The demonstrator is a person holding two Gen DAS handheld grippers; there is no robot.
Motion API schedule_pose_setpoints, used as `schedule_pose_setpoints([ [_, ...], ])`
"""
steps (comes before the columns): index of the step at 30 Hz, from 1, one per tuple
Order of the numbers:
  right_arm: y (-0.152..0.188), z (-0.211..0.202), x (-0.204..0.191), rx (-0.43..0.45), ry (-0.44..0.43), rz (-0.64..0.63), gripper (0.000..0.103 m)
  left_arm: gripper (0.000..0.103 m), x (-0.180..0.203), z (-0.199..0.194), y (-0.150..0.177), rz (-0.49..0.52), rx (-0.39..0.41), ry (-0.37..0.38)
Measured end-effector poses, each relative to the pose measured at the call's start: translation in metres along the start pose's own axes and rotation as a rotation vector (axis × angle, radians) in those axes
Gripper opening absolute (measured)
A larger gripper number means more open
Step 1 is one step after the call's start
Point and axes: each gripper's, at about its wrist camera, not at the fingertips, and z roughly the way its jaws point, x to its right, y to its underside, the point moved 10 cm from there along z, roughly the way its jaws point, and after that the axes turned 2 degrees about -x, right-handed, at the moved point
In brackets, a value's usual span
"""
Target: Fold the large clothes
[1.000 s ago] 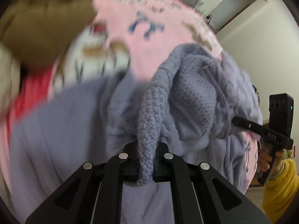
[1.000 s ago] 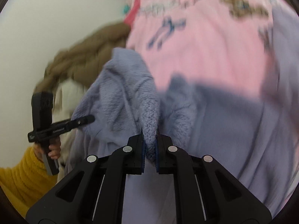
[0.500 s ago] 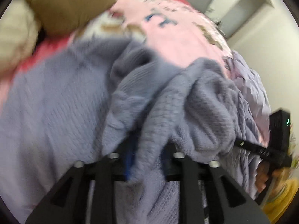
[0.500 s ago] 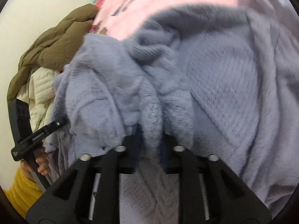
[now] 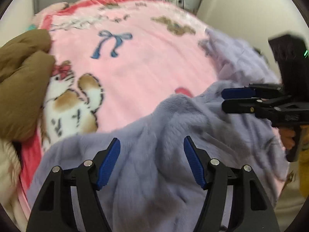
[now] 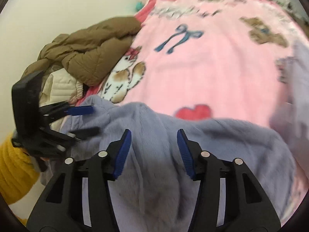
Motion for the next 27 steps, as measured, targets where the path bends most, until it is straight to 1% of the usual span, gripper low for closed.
schedule_pose_setpoints([
  [2,-0.004,0.016,-0.003,-0.022,0.002,-0.011,0.047,0.067,0.005,0.013,-0.007,0.027,-0.022,-0.004],
  [4,-0.003,0.030,-0.002,-0.045,0.021,-0.025,0.048,0.067,0.010,0.023,-0.011,0.040,-0.046,0.019],
  [6,0.000,0.043,0.000,-0.066,0.011,-0.004,0.048,0.067,0.012,0.034,-0.011,0.041,-0.073,0.019],
  [8,0.003,0.049,0.003,-0.068,0.007,0.016,0.046,0.061,0.012,0.043,-0.008,0.029,-0.093,0.027],
  [9,0.005,0.051,0.005,-0.066,0.000,0.024,0.042,0.060,0.013,0.047,-0.006,0.017,-0.099,0.038],
  [10,0.005,0.053,0.006,-0.061,0.001,0.027,0.036,0.055,0.013,0.049,-0.005,0.007,-0.098,0.046],
  [11,0.006,0.053,0.009,-0.051,0.004,0.035,0.033,0.051,0.013,0.050,-0.005,-0.001,-0.096,0.050],
  [12,0.007,0.054,0.011,-0.048,0.002,0.043,0.026,0.049,0.012,0.051,-0.003,-0.012,-0.094,0.046],
  [13,0.007,0.053,0.013,-0.039,-0.006,0.061,0.021,0.042,0.012,0.051,-0.003,-0.022,-0.090,0.048],
  [15,0.007,0.050,0.011,-0.024,-0.056,0.090,0.013,0.033,0.010,0.050,-0.003,-0.053,-0.079,0.054],
  [16,0.006,0.046,0.009,-0.012,-0.063,0.094,0.013,0.026,0.007,0.047,-0.005,-0.068,-0.070,0.052],
  [17,0.004,0.042,0.005,-0.004,-0.062,0.082,0.012,0.020,0.007,0.044,-0.006,-0.078,-0.060,0.055],
  [19,0.001,0.029,-0.007,0.025,-0.049,0.040,0.012,0.016,0.010,0.027,-0.011,-0.078,-0.012,0.071],
  [20,-0.001,0.019,-0.015,0.045,-0.056,0.019,0.012,0.016,0.011,0.019,-0.012,-0.070,0.009,0.065],
  [21,-0.002,0.009,-0.022,0.065,-0.070,0.004,0.012,0.016,0.015,0.001,-0.013,-0.053,0.053,0.053],
  [23,0.001,-0.020,-0.042,0.106,-0.106,-0.034,0.012,0.016,0.020,-0.022,-0.009,-0.035,0.105,0.059],
  [25,0.013,-0.044,-0.060,0.121,-0.125,-0.075,0.012,0.016,0.031,-0.055,0.002,-0.016,0.161,0.076],
  [27,0.033,-0.064,-0.075,0.119,-0.123,-0.115,0.012,0.016,0.043,-0.078,0.019,0.009,0.187,0.088],
])
